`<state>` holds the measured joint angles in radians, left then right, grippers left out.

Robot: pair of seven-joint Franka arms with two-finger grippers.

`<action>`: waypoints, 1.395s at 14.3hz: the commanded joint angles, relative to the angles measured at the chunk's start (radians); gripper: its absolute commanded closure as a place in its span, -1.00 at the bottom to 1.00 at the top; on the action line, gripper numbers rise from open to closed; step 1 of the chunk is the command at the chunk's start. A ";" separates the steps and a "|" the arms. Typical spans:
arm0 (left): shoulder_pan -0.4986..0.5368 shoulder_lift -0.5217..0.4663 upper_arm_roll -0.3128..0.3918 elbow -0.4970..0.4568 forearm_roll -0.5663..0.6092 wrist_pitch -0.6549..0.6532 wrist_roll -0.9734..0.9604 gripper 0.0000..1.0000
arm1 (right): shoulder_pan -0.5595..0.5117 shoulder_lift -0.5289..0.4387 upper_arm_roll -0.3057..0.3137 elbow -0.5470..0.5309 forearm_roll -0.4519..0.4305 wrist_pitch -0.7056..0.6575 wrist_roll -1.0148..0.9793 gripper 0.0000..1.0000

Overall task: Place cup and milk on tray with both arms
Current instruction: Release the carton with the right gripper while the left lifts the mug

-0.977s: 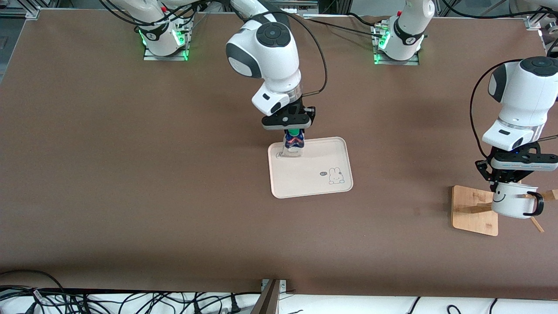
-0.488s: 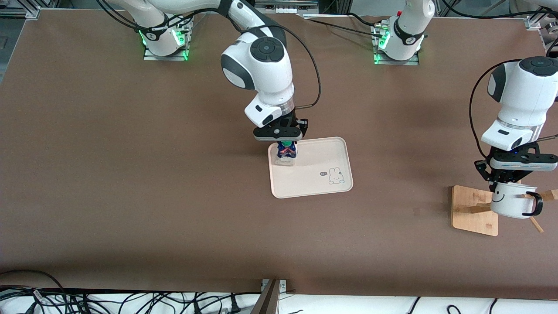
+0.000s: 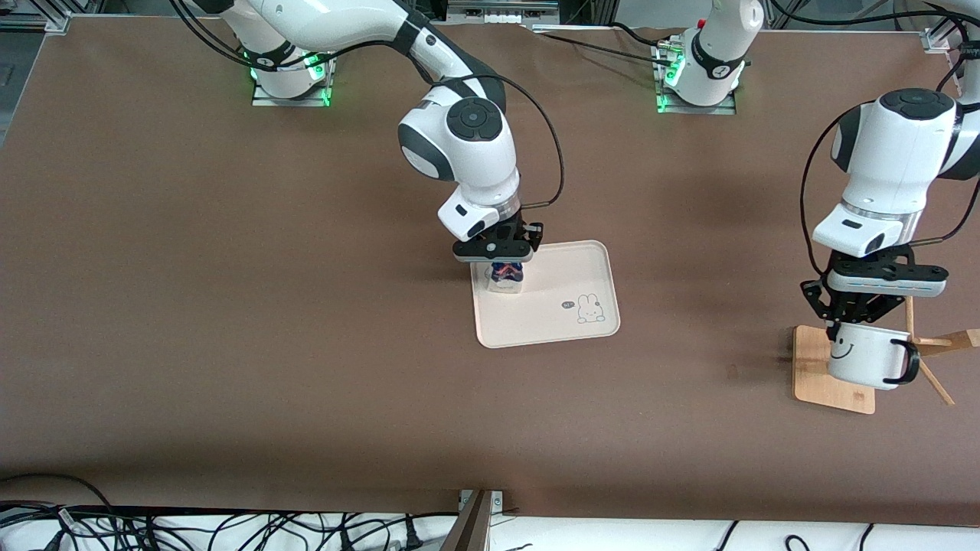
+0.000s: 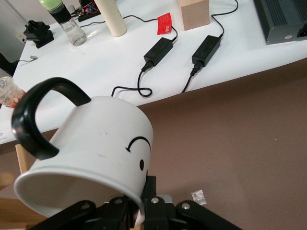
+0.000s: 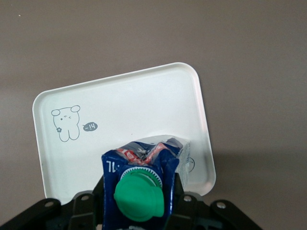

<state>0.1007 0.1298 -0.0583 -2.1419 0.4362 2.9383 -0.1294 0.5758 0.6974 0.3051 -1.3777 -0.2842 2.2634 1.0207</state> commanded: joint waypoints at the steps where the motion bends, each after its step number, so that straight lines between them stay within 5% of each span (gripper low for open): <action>1: -0.013 -0.029 -0.035 0.011 0.006 -0.034 -0.007 1.00 | 0.004 0.011 0.000 0.025 -0.016 0.001 0.018 -0.14; 2: -0.028 -0.041 -0.049 0.013 0.006 -0.086 -0.006 1.00 | 0.006 0.010 -0.001 0.025 -0.016 0.001 0.022 -0.99; 10: -0.105 0.004 -0.193 0.188 0.001 -0.652 -0.001 1.00 | 0.004 -0.087 -0.001 0.025 -0.004 -0.042 0.068 -1.00; 14: -0.136 0.048 -0.215 0.224 -0.201 -0.723 0.010 1.00 | -0.019 -0.188 -0.007 0.034 -0.006 -0.238 0.055 -1.00; 20: -0.194 0.184 -0.232 0.332 -0.258 -0.815 0.062 1.00 | -0.119 -0.321 -0.030 0.039 0.046 -0.442 -0.087 -1.00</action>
<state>-0.0704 0.2474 -0.2910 -1.8838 0.2239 2.1700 -0.1076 0.4973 0.4037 0.2743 -1.3208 -0.2767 1.8458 1.0143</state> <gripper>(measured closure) 0.916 0.000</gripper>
